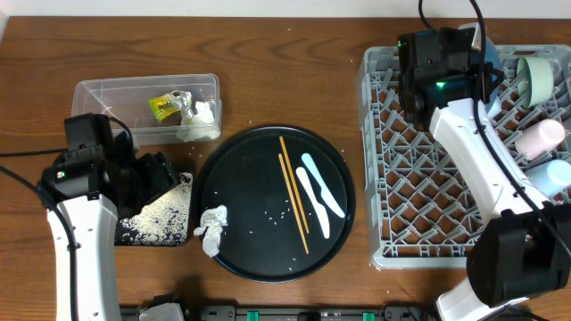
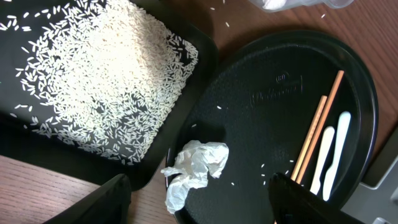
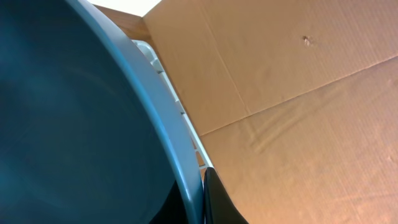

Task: Sort waste into correct bins and load items into the dishwasher rack
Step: 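Carry the blue plate to the rack and stand it upright in the slots, then move the right gripper back over the chopsticks on the round tray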

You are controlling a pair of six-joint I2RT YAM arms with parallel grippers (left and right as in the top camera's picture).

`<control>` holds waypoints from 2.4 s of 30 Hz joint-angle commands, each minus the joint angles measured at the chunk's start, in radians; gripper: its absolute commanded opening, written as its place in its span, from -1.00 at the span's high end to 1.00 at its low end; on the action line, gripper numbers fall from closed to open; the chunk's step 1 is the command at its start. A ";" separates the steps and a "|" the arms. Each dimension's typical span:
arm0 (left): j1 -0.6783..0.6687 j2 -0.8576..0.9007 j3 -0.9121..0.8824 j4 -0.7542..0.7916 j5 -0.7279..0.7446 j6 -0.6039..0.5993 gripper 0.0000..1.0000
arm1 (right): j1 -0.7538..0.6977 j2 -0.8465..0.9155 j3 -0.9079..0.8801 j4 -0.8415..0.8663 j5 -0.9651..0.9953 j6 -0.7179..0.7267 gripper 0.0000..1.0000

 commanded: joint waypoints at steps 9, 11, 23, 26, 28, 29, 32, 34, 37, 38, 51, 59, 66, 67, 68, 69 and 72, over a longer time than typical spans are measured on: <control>0.006 0.002 0.015 -0.003 -0.002 0.002 -0.44 | 0.071 0.017 0.012 -0.061 -0.001 0.026 0.98; 0.006 0.002 0.015 -0.003 -0.002 0.002 -0.45 | 0.082 0.017 0.012 -0.087 -0.006 0.051 0.98; 0.006 0.002 0.015 -0.003 -0.002 0.002 -0.45 | 0.157 0.017 0.012 -0.206 -0.261 0.146 0.69; 0.006 0.002 0.015 -0.003 -0.002 0.002 -0.45 | 0.182 0.017 0.012 -0.219 -0.351 0.146 0.23; 0.006 0.002 0.015 -0.004 -0.002 0.002 -0.45 | 0.195 0.017 0.012 -0.226 -0.420 0.146 -0.06; 0.006 0.002 0.015 -0.005 -0.002 0.002 -0.45 | 0.200 0.017 0.012 -0.229 -0.454 0.146 -0.26; 0.006 0.002 0.015 -0.006 -0.002 0.002 -0.45 | 0.202 0.017 0.012 -0.237 -0.540 0.148 -0.65; 0.006 0.002 0.015 -0.006 -0.002 0.002 -0.45 | 0.202 0.017 0.012 -0.247 -0.586 0.172 -0.75; 0.006 0.002 0.015 -0.006 -0.002 0.002 -0.45 | 0.202 0.017 0.012 -0.266 -0.615 0.204 -0.80; 0.006 0.002 0.015 -0.006 -0.002 0.002 -0.45 | 0.202 0.017 0.012 -0.272 -0.615 0.216 -0.80; 0.006 0.002 0.015 -0.006 -0.002 0.002 -0.45 | 0.202 -0.139 0.012 -0.292 -0.841 0.217 -0.94; 0.006 0.002 0.015 -0.006 -0.002 0.002 -0.45 | 0.202 -0.306 0.012 -0.257 -1.027 0.092 -0.95; 0.006 0.002 0.015 -0.006 -0.002 0.002 -0.45 | 0.223 -0.329 0.012 -0.237 -1.368 0.002 -0.86; 0.006 0.002 0.015 -0.006 -0.002 0.002 -0.45 | 0.235 -0.323 0.012 -0.238 -1.394 0.002 -0.86; 0.006 0.002 0.015 -0.006 -0.002 0.002 -0.45 | 0.249 -0.316 0.012 -0.241 -1.413 -0.003 -0.86; 0.006 0.002 0.015 -0.006 -0.002 0.002 -0.46 | 0.266 -0.306 0.012 -0.243 -1.425 -0.006 -0.87; 0.006 0.002 0.015 -0.006 -0.002 0.002 -0.45 | 0.319 -0.274 0.012 -0.250 -1.437 -0.012 -0.88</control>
